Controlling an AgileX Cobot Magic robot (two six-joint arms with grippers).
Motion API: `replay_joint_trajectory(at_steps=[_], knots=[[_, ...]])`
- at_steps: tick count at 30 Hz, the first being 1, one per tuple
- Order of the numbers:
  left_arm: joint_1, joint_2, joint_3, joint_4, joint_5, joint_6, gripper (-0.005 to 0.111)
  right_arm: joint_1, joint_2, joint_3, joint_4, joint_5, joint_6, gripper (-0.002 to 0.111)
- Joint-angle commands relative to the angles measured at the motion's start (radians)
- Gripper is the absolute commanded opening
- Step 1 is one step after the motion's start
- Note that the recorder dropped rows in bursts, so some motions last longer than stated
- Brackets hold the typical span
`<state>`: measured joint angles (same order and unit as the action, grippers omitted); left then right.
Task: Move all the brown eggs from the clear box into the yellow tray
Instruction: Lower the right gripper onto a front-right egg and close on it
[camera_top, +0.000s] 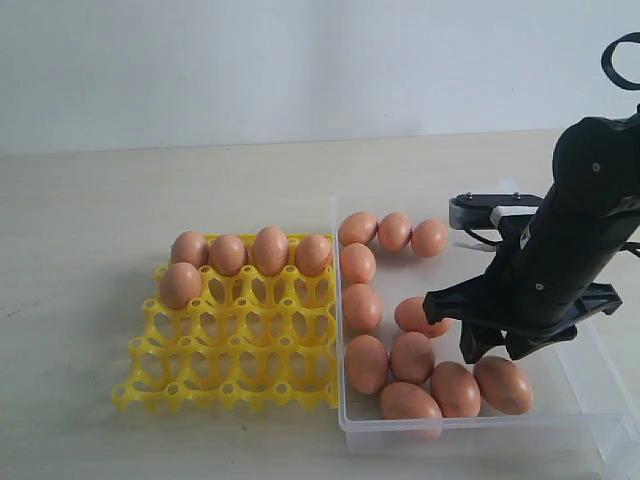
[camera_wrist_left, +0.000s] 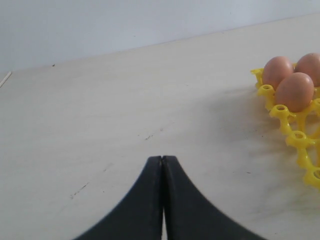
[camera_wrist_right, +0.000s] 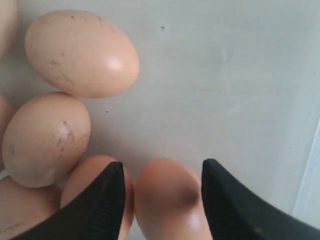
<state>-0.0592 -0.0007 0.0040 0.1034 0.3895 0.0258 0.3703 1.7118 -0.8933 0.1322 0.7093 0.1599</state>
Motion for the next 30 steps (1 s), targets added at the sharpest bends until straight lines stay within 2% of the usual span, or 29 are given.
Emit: replay_joint_trajectory(at_steps=[1,11,30], knots=[[0.002,0.001,-0.004,-0.002,-0.009,-0.003,0.0,-0.005,-0.053,0.004,-0.04,0.037,-0.002,0.047],[0.002,0.001,-0.004,-0.002,-0.009,-0.003,0.0,-0.005,-0.089,0.026,-0.082,0.063,-0.036,0.047],[0.002,0.001,-0.004,-0.002,-0.009,-0.003,0.0,0.002,-0.093,0.102,-0.033,-0.034,-0.036,0.047]])
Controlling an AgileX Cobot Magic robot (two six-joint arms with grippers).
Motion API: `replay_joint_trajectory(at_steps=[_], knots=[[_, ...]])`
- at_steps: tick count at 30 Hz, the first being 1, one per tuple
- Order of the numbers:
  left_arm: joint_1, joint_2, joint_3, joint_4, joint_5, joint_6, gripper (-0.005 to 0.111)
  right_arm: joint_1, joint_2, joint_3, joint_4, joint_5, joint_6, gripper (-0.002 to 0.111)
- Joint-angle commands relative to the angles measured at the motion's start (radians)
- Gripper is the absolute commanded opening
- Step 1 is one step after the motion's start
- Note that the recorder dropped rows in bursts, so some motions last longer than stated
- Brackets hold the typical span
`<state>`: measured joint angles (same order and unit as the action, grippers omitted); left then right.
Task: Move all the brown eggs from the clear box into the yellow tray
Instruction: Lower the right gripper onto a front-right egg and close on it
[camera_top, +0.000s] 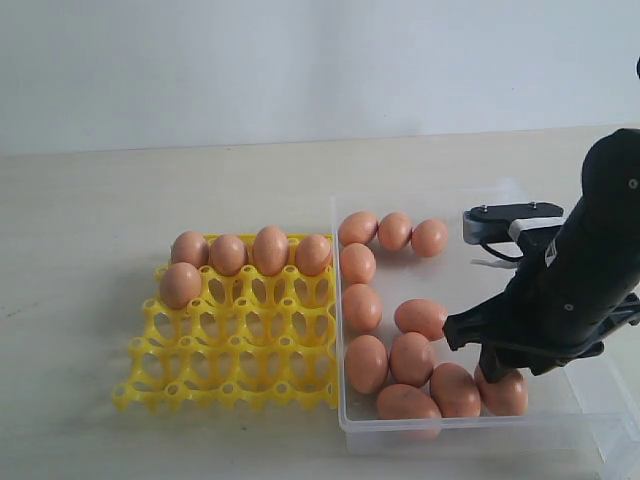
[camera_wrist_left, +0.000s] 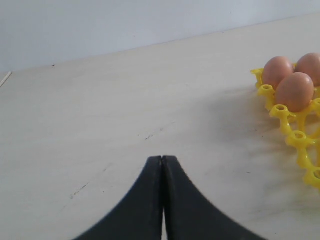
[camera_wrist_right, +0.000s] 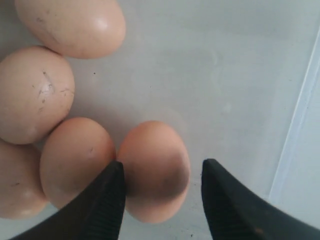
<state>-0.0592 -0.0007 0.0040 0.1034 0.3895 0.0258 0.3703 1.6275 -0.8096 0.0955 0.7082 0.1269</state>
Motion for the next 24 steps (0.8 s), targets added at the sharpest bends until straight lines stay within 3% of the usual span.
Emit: replay_joint_trajectory(at_steps=[1,17,21,24], knots=[[0.002,0.001,-0.004,-0.002,-0.009,-0.003,0.0,0.002,-0.009,0.018,0.004,-0.032,-0.003,0.047],[0.002,0.001,-0.004,-0.002,-0.009,-0.003,0.0,0.002,-0.009,0.018,0.029,-0.09,-0.032,0.048],[0.002,0.001,-0.004,-0.002,-0.009,-0.003,0.0,0.002,-0.009,0.018,0.029,-0.087,-0.032,0.062],[0.002,0.001,-0.004,-0.002,-0.009,-0.003,0.0,0.002,-0.009,0.018,0.029,-0.087,-0.032,0.062]])
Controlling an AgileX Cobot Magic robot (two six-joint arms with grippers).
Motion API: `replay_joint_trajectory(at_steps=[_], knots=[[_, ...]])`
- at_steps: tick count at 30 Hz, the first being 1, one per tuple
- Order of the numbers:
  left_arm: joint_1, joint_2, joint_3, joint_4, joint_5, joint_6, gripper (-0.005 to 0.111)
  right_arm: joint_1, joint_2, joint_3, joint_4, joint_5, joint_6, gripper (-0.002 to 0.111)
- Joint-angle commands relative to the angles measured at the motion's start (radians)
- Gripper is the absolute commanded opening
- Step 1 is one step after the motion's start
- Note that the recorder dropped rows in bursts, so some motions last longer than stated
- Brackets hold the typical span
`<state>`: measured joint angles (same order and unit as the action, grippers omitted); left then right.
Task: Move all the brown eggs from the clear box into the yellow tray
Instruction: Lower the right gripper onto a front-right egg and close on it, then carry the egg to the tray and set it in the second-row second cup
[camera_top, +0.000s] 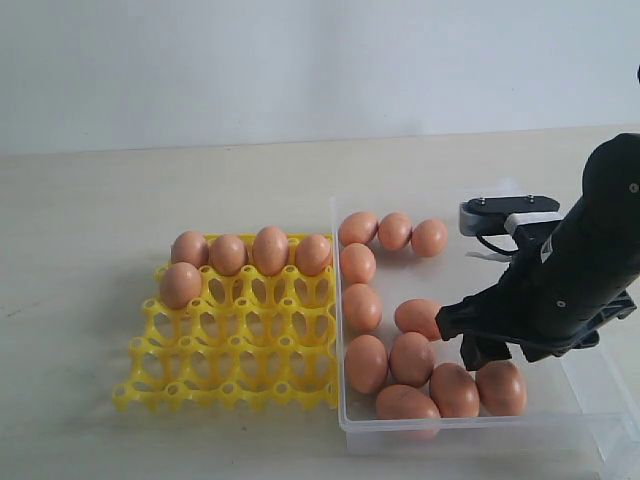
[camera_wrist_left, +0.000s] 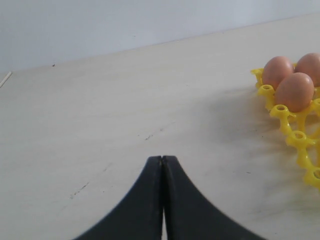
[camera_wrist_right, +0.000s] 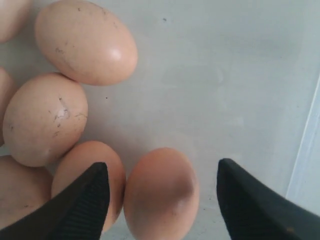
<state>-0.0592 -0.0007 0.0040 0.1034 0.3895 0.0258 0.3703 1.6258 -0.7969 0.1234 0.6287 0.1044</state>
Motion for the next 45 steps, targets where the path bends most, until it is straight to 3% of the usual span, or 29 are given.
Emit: replay_joint_trajectory(at_steps=[1,17,18,19,21,26,35,40,45], knots=[[0.002,0.001,-0.004,-0.002,-0.009,-0.003,0.0,0.002,-0.007,0.005,0.001,-0.011,-0.01,0.062],[0.002,0.001,-0.004,-0.002,-0.009,-0.004,0.0,0.002,0.03,0.073,0.02,-0.121,-0.017,0.061],[0.002,0.001,-0.004,-0.002,-0.009,-0.004,0.0,0.002,0.035,0.073,0.02,-0.13,-0.017,0.05],[0.002,0.001,-0.004,-0.002,-0.009,-0.004,0.0,0.002,0.043,0.073,0.02,-0.138,-0.045,0.029],[0.002,0.001,-0.004,-0.002,-0.009,-0.004,0.0,0.002,0.057,0.073,0.024,-0.138,-0.104,0.001],[0.002,0.001,-0.004,-0.002,-0.009,-0.004,0.0,0.002,0.051,0.071,0.032,-0.144,-0.12,0.0],[0.002,0.001,-0.004,-0.002,-0.009,-0.004,0.0,0.002,-0.169,0.071,0.065,-0.337,-0.129,0.0],[0.002,0.001,-0.004,-0.002,-0.009,-0.004,0.0,0.068,-0.224,0.071,0.081,-0.493,-0.129,0.0],[0.002,0.001,-0.004,-0.002,-0.009,-0.004,0.0,0.2,-0.171,0.056,0.085,-0.73,-0.118,0.0]])
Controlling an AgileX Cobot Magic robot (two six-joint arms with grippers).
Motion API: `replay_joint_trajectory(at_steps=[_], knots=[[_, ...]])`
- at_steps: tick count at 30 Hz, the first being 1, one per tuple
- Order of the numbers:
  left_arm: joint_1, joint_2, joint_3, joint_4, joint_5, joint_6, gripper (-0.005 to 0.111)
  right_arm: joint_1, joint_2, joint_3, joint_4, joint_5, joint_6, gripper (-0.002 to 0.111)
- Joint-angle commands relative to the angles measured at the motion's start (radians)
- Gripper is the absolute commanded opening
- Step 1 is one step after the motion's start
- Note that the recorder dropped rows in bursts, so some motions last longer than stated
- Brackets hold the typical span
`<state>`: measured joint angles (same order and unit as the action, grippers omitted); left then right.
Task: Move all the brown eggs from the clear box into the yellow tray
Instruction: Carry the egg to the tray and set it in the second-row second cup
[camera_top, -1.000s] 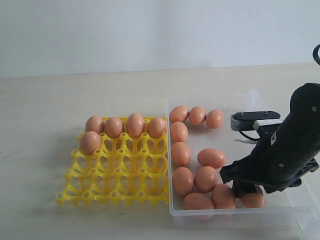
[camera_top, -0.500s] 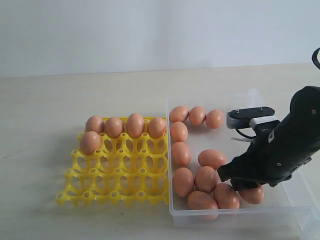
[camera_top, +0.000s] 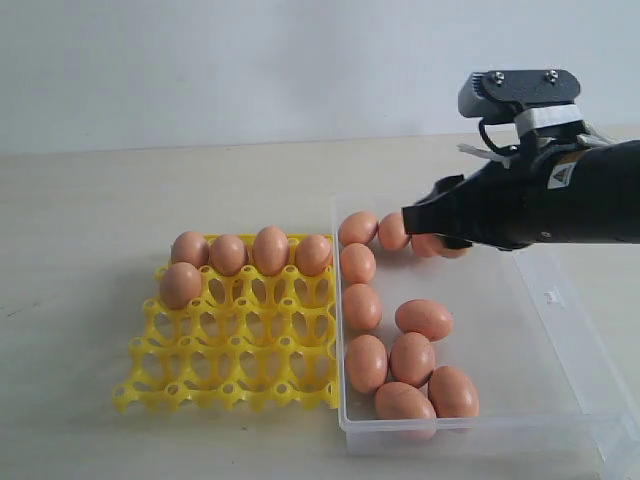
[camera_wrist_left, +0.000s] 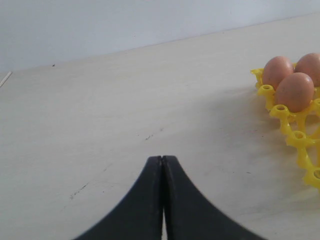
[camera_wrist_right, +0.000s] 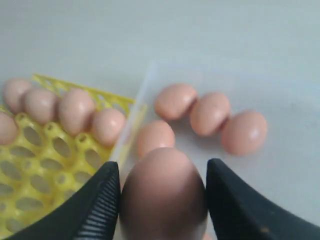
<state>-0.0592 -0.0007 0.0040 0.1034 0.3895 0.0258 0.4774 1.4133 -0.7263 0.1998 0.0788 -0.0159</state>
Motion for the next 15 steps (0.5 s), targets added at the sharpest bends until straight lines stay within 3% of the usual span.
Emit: replay_joint_trajectory(at_steps=[1,7,15], knots=[[0.002,0.001,-0.004,-0.002,-0.009,-0.004,0.0,0.12,0.066,-0.031,0.006,-0.207,0.016,0.0],[0.002,0.001,-0.004,-0.002,-0.009,-0.004,0.0,0.232,0.23,-0.159,-0.067,-0.385,0.037,0.0],[0.002,0.001,-0.004,-0.002,-0.009,-0.004,0.0,0.314,0.432,-0.298,-0.125,-0.495,0.123,0.0]])
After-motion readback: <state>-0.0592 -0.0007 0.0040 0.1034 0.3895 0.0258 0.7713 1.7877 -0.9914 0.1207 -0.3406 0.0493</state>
